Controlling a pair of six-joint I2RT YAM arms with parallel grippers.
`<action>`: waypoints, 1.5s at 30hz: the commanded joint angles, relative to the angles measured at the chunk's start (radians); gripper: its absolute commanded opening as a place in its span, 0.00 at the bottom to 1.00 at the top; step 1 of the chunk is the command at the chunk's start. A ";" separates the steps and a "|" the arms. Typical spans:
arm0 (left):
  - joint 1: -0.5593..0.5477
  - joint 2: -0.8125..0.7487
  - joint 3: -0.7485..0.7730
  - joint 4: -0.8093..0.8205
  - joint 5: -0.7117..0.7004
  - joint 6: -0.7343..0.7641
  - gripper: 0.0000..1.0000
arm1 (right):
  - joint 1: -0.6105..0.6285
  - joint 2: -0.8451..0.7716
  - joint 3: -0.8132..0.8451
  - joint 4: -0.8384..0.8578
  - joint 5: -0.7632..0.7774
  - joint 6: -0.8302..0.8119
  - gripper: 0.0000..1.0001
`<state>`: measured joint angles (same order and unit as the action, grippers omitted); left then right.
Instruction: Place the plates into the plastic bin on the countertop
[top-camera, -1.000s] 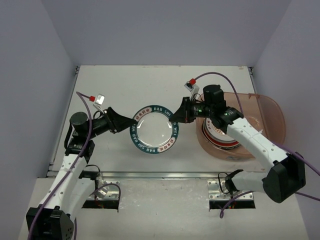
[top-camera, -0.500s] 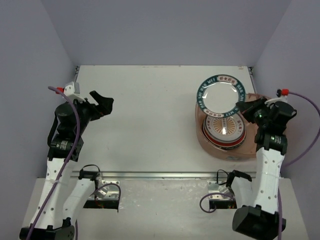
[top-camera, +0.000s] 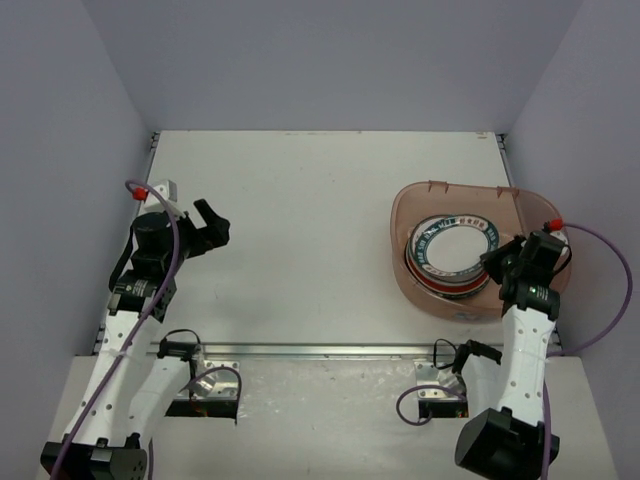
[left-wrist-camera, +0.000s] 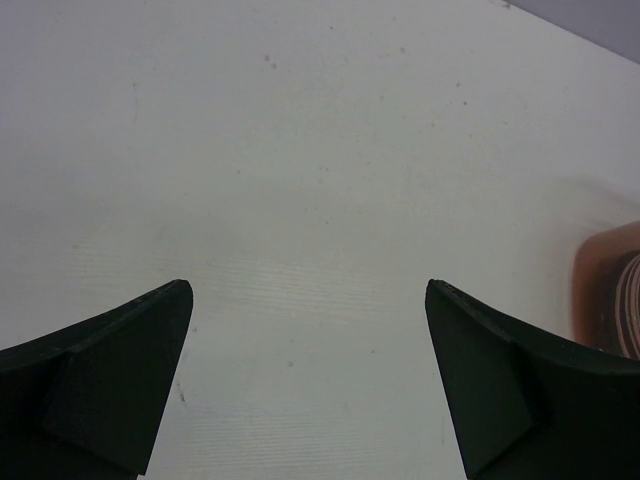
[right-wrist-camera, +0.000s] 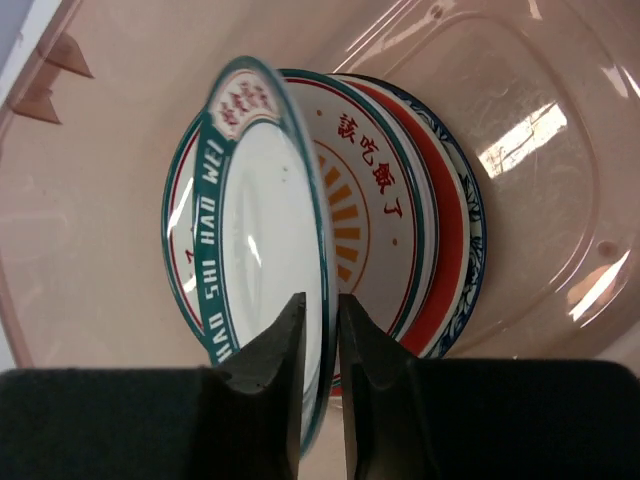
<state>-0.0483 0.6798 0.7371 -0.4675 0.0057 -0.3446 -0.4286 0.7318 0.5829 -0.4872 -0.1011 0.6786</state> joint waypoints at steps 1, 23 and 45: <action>-0.021 -0.009 0.000 0.038 0.013 0.016 1.00 | -0.001 0.050 0.050 0.068 -0.087 -0.078 0.51; -0.031 0.084 0.108 -0.045 -0.108 0.029 1.00 | 0.456 0.274 0.385 -0.228 0.125 -0.373 0.99; -0.031 -0.291 0.360 -0.253 -0.200 0.186 1.00 | 0.565 -0.193 0.570 -0.435 0.113 -0.489 0.99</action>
<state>-0.0715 0.4070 1.1360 -0.6932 -0.1831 -0.1933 0.1287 0.5972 1.1996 -0.9809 0.0325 0.2302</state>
